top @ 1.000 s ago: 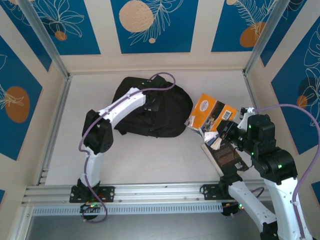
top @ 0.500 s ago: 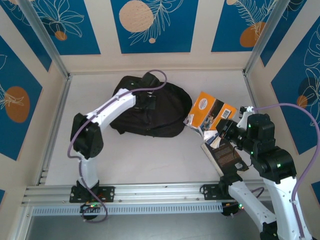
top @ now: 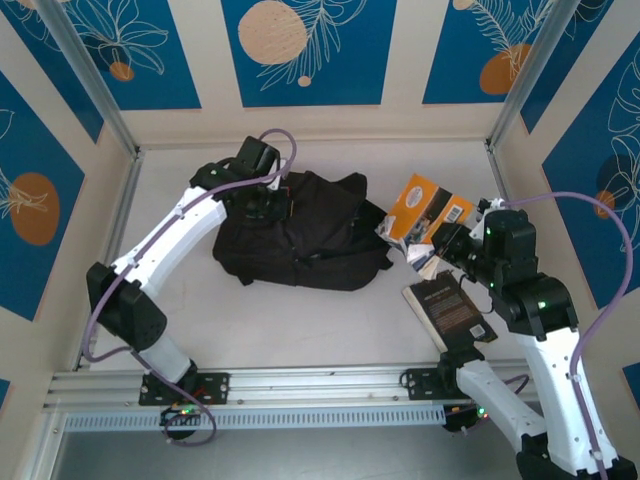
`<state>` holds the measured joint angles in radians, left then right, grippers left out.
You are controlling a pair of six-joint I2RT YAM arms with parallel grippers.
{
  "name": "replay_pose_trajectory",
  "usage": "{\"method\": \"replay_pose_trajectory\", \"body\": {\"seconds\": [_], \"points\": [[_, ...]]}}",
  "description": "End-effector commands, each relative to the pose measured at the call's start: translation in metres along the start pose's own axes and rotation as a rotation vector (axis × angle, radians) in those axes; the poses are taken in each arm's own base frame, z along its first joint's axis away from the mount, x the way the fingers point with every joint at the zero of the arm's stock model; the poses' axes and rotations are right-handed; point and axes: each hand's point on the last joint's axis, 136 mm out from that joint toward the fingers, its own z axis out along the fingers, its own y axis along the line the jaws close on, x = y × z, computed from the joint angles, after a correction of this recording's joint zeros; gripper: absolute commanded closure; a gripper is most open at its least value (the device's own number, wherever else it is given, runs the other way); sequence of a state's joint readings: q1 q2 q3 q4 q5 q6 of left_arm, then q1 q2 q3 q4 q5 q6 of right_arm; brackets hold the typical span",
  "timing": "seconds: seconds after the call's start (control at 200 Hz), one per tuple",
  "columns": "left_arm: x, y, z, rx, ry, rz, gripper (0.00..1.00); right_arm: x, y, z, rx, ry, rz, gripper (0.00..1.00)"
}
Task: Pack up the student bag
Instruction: Open the student bag at the center of the table.
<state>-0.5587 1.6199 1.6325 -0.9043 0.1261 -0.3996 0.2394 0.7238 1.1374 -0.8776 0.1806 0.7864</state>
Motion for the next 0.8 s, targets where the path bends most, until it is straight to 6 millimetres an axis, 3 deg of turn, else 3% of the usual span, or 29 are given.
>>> {"method": "replay_pose_trajectory", "body": {"seconds": [0.0, 0.155, 0.255, 0.39, 0.605, 0.705, 0.79], "points": [[-0.017, -0.04, -0.042, 0.216, -0.125, 0.098, 1.0, -0.004, 0.037, 0.01, -0.21, 0.02, 0.104, 1.0], [0.001, -0.043, -0.038, 0.261, -0.064, 0.079, 1.0, 0.021, 0.044, 0.039, -0.328, 0.19, 0.337, 1.0], [0.008, -0.045, -0.035, 0.266, -0.024, 0.025, 0.75, 0.031, 0.048, 0.05, -0.409, 0.273, 0.485, 1.0], [0.01, -0.058, -0.048, 0.256, -0.031, 0.019, 0.47, 0.029, 0.056, 0.045, -0.473, 0.285, 0.52, 1.0], [0.008, -0.101, -0.06, 0.255, -0.013, 0.034, 0.24, 0.031, 0.062, 0.037, -0.498, 0.291, 0.484, 1.0], [0.011, -0.127, -0.054, 0.273, 0.028, 0.039, 0.2, 0.032, 0.062, 0.037, -0.5, 0.295, 0.477, 1.0], [0.014, -0.136, -0.045, 0.242, 0.057, 0.023, 0.18, 0.035, 0.061, 0.037, -0.495, 0.303, 0.472, 1.0]]}}
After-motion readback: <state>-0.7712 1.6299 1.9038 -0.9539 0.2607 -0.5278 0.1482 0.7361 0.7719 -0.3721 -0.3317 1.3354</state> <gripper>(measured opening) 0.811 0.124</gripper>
